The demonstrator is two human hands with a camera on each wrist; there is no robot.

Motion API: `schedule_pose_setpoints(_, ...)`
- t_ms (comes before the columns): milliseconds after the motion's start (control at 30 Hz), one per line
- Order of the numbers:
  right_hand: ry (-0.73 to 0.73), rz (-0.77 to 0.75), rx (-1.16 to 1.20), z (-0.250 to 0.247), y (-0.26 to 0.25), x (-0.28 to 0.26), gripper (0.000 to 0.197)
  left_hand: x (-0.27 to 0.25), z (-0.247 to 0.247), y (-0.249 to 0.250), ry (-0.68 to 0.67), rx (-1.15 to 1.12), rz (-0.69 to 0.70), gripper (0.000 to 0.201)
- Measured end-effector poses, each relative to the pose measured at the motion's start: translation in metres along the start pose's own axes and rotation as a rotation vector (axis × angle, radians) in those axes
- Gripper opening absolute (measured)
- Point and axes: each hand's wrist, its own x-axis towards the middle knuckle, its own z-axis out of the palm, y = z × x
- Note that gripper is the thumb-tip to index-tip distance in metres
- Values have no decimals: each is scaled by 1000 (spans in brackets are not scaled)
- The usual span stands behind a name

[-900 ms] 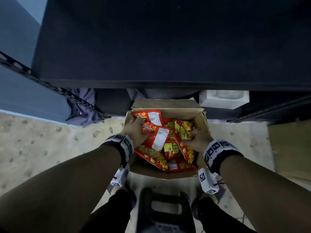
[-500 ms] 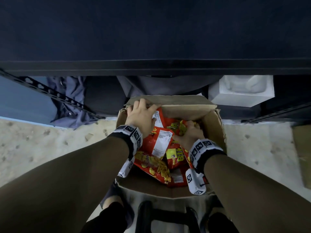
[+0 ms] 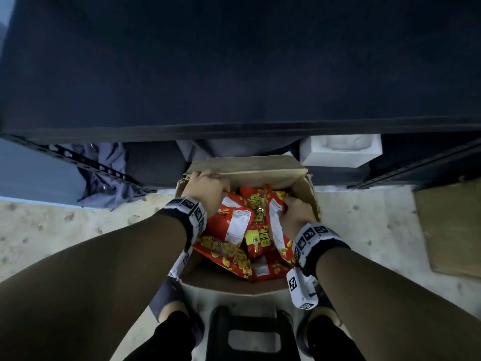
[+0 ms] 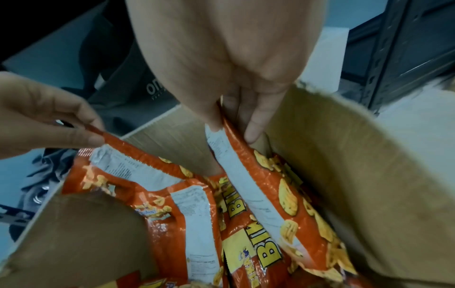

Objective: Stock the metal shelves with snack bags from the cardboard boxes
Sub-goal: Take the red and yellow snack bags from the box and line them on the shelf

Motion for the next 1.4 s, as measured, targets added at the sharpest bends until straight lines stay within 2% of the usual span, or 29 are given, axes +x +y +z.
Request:
schedule_pose_setpoints(200, -4, -64, 15, -77, -29, -78, 19, -65, -87, 15, -101, -137, -23, 18)
schedule_pose_setpoints(433, 45, -148, 37, -195, -73, -186, 14, -155, -234, 45, -111, -123, 63, 14)
schedule_pose_setpoints(500, 80, -177, 0, -227, -85, -215, 24, -178, -273, 52, -85, -127, 99, 7)
schedule_pose_setpoints(600, 93, -265, -60, -277, -109, -259, 34, -208, -332, 62, -78, -113, 135, 10)
schedule_pose_setpoints(733, 94, -361, -180, -353, -140, -316, 23, -241, -417, 80, -44, -98, 239, 9)
schedule_pose_setpoints(900, 98, -468, -247, -444, -179, -377, 20, -280, -509, 90, 50, -65, 331, 6)
schedule_pose_setpoints(1033, 142, -508, -327, -498, -205, -413, 13, -317, -571, 98, 119, -59, 368, 5)
schedule_pose_setpoints(1233, 286, -586, -377, -557, -238, -462, 12, -362, -648, 105, 240, -81, 405, 6)
schedule_pose_setpoints(1400, 446, -673, -394, -602, -268, -492, 11, -384, -710, 103, 408, -78, 409, 8)
